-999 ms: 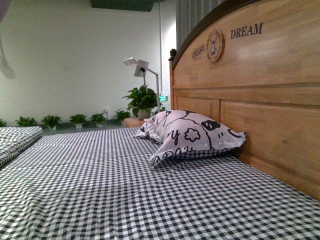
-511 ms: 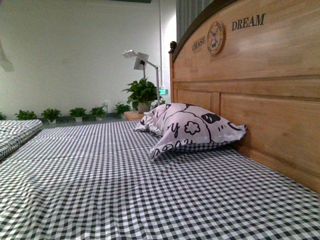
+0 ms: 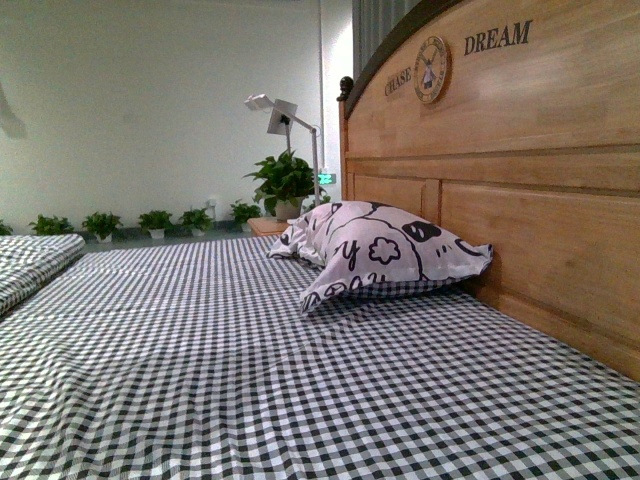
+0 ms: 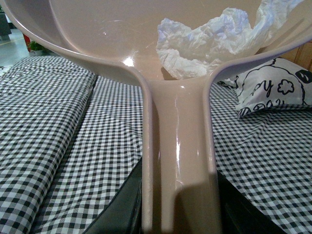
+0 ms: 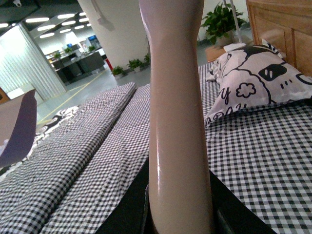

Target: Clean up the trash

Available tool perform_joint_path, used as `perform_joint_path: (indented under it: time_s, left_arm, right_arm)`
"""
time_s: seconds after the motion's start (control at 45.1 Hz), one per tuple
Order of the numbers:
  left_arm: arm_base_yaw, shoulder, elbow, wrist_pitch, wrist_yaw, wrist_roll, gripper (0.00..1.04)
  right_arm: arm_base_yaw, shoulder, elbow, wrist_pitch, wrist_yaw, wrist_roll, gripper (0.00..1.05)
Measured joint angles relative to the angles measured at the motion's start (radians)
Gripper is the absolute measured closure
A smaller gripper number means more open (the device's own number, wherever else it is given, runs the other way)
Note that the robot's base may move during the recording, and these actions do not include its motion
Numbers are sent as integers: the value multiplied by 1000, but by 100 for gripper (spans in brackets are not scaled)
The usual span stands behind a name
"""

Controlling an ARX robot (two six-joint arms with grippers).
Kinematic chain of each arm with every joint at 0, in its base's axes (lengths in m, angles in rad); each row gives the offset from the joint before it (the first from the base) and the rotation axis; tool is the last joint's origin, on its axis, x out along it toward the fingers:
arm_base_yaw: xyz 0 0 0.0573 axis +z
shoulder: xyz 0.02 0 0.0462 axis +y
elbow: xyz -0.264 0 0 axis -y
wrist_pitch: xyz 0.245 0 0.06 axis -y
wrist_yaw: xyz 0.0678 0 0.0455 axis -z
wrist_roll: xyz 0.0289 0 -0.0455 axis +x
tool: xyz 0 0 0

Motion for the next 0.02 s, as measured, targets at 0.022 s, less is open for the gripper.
perform_joint_path:
  time_s: [0.022]
  left_arm:
    - [0,0,0,0,0,0,79]
  right_arm:
    - [0,0,0,0,0,0,85]
